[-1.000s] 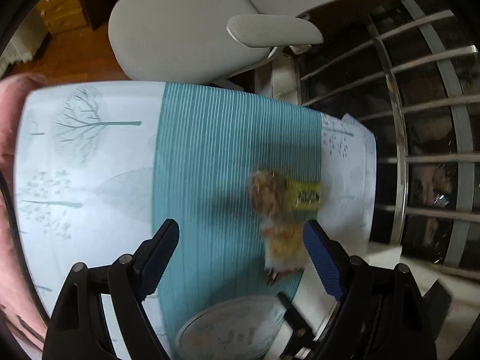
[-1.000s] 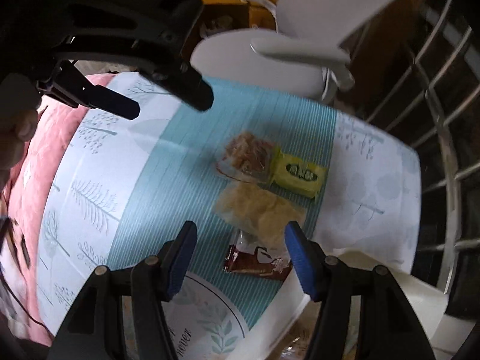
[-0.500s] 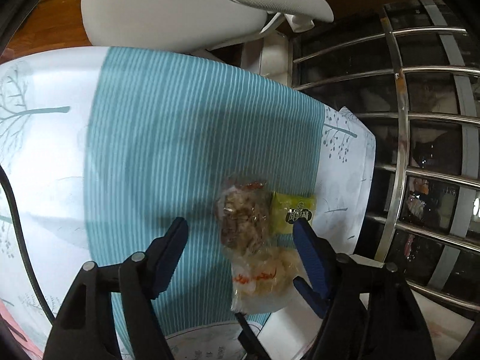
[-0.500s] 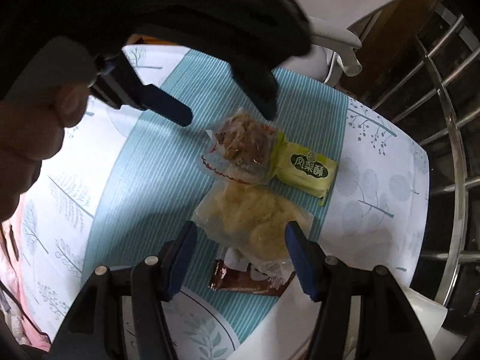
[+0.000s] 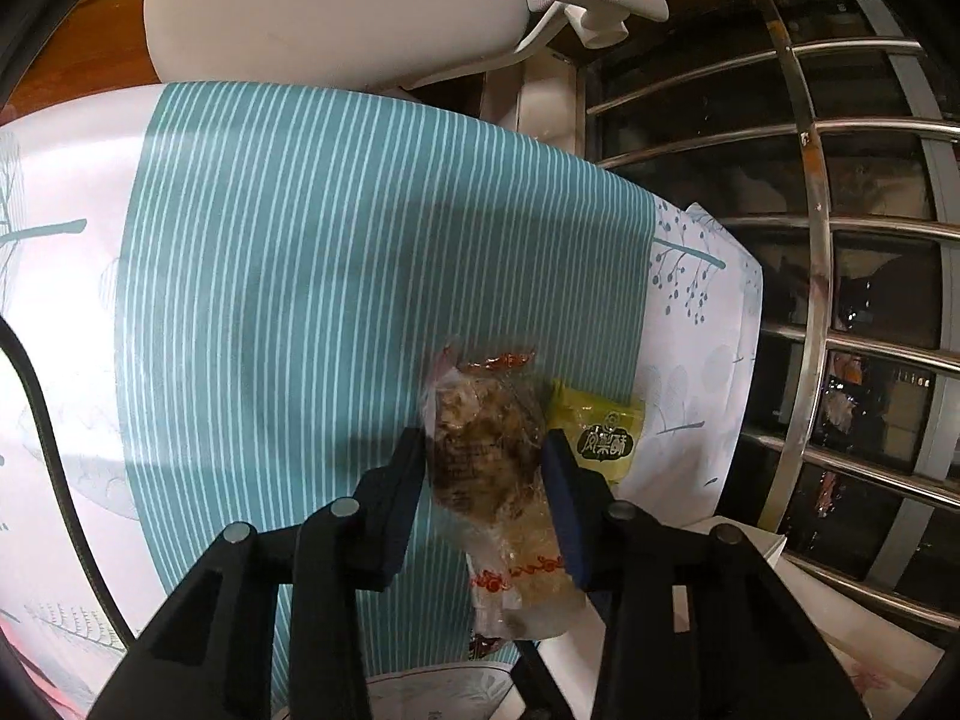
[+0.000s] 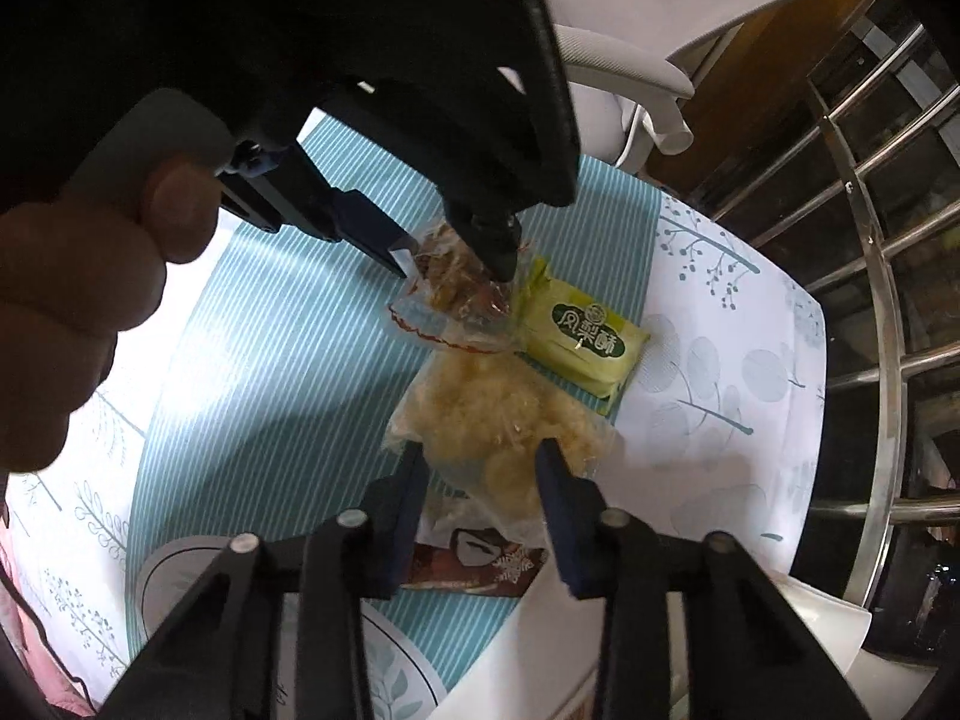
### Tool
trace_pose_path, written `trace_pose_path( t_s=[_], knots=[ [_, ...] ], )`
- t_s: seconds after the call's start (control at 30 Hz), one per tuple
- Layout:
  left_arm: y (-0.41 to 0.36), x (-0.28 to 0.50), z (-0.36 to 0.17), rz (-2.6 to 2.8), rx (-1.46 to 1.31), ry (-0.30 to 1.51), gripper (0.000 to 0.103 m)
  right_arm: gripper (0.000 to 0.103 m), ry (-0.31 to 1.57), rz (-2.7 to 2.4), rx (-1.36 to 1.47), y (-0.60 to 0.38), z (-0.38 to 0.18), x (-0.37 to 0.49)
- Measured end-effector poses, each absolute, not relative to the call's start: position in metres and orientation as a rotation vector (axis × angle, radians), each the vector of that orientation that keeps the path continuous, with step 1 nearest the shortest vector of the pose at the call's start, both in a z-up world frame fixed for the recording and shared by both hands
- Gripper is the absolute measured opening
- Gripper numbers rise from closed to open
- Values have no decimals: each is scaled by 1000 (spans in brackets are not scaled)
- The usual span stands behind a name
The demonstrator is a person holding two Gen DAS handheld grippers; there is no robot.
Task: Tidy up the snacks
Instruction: 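Grasp the clear pastry bag with the left tool while the right tool grasps the crumbly bag, then carry both bags into the white tray and open both tools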
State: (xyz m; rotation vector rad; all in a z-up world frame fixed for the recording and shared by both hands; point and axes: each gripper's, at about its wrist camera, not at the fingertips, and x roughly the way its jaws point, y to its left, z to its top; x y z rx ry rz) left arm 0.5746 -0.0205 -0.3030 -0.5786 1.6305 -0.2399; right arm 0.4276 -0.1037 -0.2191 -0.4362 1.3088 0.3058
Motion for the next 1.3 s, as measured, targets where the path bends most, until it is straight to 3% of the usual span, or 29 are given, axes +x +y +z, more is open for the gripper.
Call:
trace_pose_path(
  t_s=[0.13,0.33,0.97,1.3],
  knots=[
    [-9,569,-298,-213,-597,1618,37,13,1297,306,-432,-105,-215,425],
    [11,551,-280,-191,-617,1598,37,3,1290,306,-434,-105,-216,425],
    [106,440,-199,-107,-643,1520,37,1,1316,396,-108,-99,-153,388],
    [106,359,-135,-199,-554,1461,37,1,1256,376,61,-106,-93,332]
  ],
)
